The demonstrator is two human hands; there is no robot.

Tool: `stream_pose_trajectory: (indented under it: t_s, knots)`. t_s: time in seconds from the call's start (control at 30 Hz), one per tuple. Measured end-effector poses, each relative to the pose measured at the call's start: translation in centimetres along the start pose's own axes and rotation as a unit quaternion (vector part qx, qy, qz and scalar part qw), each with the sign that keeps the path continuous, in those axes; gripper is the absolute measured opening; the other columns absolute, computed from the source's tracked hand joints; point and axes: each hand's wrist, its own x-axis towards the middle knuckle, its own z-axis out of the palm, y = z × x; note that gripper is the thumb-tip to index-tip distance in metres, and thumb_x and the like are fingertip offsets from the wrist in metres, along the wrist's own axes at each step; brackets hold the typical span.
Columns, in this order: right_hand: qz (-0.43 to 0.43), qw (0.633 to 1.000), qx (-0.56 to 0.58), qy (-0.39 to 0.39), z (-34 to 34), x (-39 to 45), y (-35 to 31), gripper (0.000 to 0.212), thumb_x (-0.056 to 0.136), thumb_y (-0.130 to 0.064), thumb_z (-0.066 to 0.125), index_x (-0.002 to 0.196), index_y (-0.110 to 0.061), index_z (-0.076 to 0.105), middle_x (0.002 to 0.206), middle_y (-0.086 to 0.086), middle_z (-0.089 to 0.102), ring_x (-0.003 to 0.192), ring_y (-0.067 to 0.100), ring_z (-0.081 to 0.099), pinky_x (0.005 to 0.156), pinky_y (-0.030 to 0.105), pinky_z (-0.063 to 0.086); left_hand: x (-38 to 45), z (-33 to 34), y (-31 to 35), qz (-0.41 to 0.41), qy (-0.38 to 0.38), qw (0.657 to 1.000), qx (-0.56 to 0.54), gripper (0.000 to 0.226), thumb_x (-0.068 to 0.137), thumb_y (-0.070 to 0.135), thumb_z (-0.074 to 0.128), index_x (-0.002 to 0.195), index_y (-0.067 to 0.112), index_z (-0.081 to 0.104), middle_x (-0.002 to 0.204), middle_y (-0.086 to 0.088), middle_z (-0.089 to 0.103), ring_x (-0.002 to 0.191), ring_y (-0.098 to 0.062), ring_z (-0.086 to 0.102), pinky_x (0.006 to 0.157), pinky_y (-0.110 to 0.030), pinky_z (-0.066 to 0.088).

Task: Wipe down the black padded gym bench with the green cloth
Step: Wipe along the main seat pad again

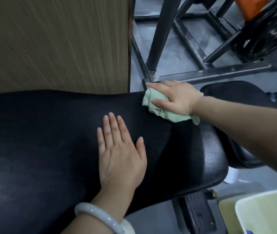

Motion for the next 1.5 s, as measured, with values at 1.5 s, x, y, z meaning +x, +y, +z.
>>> stream_pose_trajectory:
  t_s: [1.5]
  knots:
    - [0.226, 0.969, 0.098, 0.009, 1.1, -2.9, 0.1, 0.066, 0.09, -0.068, 0.027, 0.15, -0.048, 0.006, 0.152, -0.003, 0.026, 0.134, 0.029, 0.03, 0.096, 0.043, 0.034, 0.2, 0.1, 0.2, -0.002, 0.016, 1.0, -0.008, 0.07, 0.093, 0.042, 0.025, 0.143, -0.006, 0.032, 0.151, -0.022, 0.029, 0.143, -0.031, 0.023, 0.113, -0.048, 0.015]
